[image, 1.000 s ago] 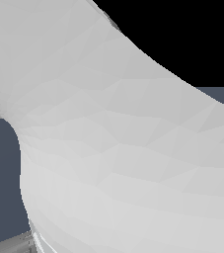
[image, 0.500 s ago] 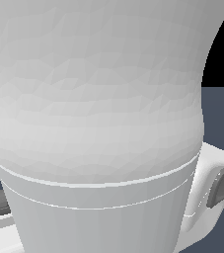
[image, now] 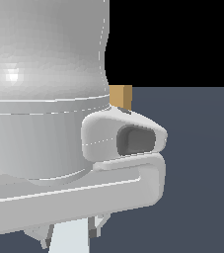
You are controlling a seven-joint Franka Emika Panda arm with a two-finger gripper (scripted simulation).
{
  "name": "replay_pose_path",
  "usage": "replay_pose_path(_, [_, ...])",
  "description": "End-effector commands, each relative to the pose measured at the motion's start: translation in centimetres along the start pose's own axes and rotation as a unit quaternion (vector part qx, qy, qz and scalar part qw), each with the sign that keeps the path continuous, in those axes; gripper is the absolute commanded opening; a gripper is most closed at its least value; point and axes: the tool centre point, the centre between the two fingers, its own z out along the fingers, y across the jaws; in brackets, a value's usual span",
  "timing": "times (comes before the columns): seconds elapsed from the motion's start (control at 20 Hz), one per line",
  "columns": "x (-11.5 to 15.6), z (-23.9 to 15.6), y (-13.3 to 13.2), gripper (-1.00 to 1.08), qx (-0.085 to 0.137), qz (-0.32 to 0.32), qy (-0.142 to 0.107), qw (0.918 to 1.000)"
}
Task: Insert the peg into the horizontal hole in a box.
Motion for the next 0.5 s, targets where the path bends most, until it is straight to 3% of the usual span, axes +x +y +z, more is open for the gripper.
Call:
replay_pose_path(0.0, [1.6,-0.5,-0.8,-1.00,-0.001,0.024,-0.001,0.9997])
replay_pose_path(0.45, [7.7,-1.9,-3.2,-1.00,-0.002,0.112,0.000,0.9937])
